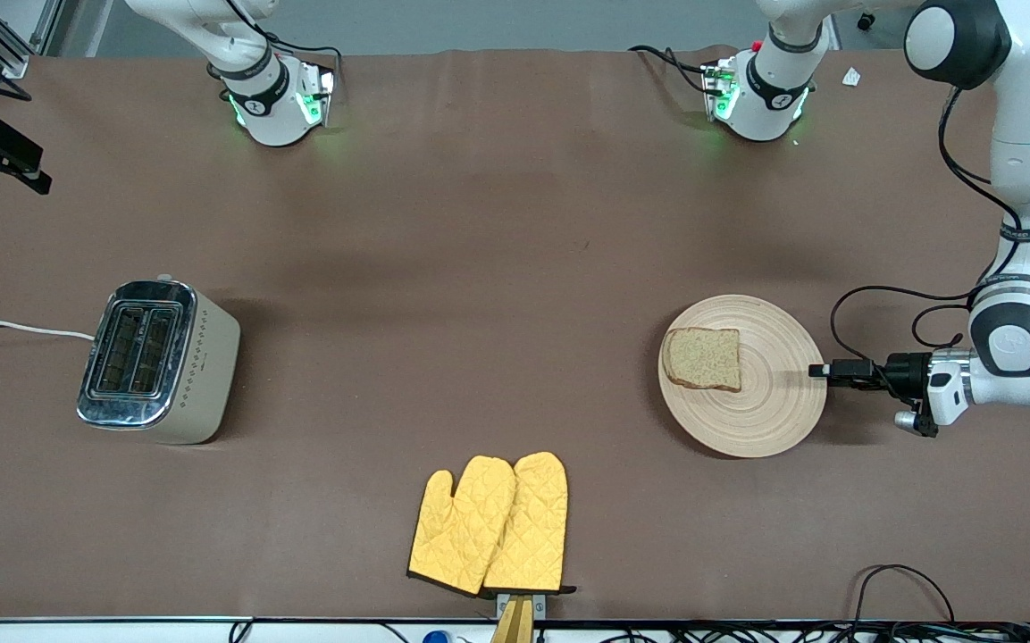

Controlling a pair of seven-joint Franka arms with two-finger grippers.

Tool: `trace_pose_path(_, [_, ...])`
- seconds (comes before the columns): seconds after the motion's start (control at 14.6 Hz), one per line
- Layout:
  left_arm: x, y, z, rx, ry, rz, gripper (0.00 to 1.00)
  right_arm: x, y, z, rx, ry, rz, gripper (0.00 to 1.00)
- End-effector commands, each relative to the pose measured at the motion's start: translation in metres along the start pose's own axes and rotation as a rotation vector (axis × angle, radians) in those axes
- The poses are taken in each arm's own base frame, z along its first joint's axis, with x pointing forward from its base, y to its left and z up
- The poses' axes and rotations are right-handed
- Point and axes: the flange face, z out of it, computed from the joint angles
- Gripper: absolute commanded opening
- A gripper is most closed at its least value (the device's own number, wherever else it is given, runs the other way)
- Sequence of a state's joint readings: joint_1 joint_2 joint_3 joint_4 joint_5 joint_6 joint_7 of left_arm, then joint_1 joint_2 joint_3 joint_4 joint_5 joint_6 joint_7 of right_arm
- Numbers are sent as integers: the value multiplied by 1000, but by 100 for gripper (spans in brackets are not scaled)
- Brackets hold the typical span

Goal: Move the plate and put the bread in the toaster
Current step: 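Grip the plate rim with the left gripper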

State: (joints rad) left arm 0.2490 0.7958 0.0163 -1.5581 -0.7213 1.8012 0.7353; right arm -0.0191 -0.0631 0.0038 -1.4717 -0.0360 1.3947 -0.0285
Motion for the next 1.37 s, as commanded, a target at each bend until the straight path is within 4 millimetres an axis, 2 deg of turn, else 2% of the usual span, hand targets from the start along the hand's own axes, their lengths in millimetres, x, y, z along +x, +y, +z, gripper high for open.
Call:
trace_pose_path(0.0, [3,-4,4,-23,5,3,84,-2,-1,-3,13,-1,-3,100])
trace_pose_path(0.07, [3,-4,4,-23,3,5,69,-2,-1,-3,13,-1,-3,100])
trace_pose_path(0.14, [2,-4,5,-28,-2,15,50,-2,-1,-3,13,-1,-3,100])
trace_pose_path(0.27, [2,-2,7,-31,-6,32,24,-2,-1,-3,13,-1,-3,100])
trace_pose_path(0.48, [3,1,8,-44,-5,86,10,-2,-1,-3,13,-1,-3,100])
trace_pose_path(0.55, [4,2,9,-49,-2,122,1,-2,-1,-3,13,-1,-3,100])
trace_pose_path(0.75, [6,7,9,-77,17,154,0,-2,-1,-3,13,-1,-3,100])
trace_pose_path(0.96, [13,41,21,-178,2,132,0,-2,-1,-3,13,-1,-3,100])
trace_pose_path(1.1, [20,65,36,-248,-8,103,0,-2,-1,-3,13,-1,-1,100])
trace_pose_path(1.3, [36,112,66,-321,-13,60,0,-2,-1,-3,13,-1,-3,100])
